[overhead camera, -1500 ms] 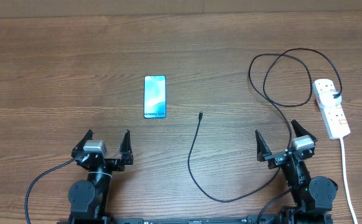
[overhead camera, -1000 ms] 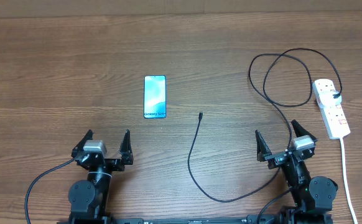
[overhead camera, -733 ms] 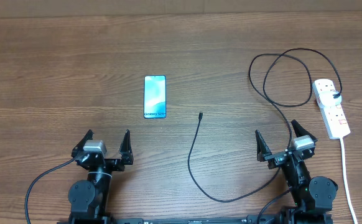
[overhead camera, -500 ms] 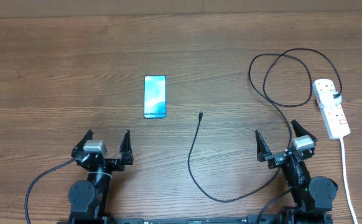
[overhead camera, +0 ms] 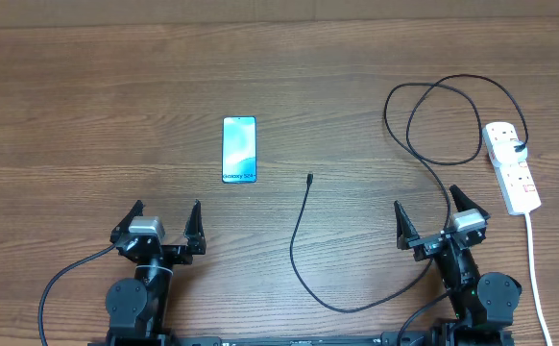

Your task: Plug charger to phone and switch on socket

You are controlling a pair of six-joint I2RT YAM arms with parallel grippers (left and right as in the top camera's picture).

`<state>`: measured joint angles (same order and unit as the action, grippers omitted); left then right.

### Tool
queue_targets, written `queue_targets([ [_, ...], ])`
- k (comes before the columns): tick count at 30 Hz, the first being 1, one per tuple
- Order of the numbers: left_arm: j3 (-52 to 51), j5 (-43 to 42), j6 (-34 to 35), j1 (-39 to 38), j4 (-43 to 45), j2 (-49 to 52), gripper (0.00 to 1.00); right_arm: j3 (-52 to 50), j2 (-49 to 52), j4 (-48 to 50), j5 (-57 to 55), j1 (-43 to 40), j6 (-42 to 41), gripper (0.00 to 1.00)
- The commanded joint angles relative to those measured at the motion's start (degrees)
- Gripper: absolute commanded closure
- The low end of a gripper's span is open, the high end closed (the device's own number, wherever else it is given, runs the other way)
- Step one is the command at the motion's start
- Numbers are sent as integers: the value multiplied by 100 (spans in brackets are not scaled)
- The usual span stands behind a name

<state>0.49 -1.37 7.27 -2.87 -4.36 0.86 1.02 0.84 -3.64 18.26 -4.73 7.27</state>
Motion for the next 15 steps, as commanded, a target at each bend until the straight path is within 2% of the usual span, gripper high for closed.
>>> queue_targets([
  [1,-22,48,-87,37,-11,-59,0,-57,-72,33,44,0,9,0],
  [15,-22,48,-87,37,-11,-59,1,-57,-72,33,44,0,9,0],
])
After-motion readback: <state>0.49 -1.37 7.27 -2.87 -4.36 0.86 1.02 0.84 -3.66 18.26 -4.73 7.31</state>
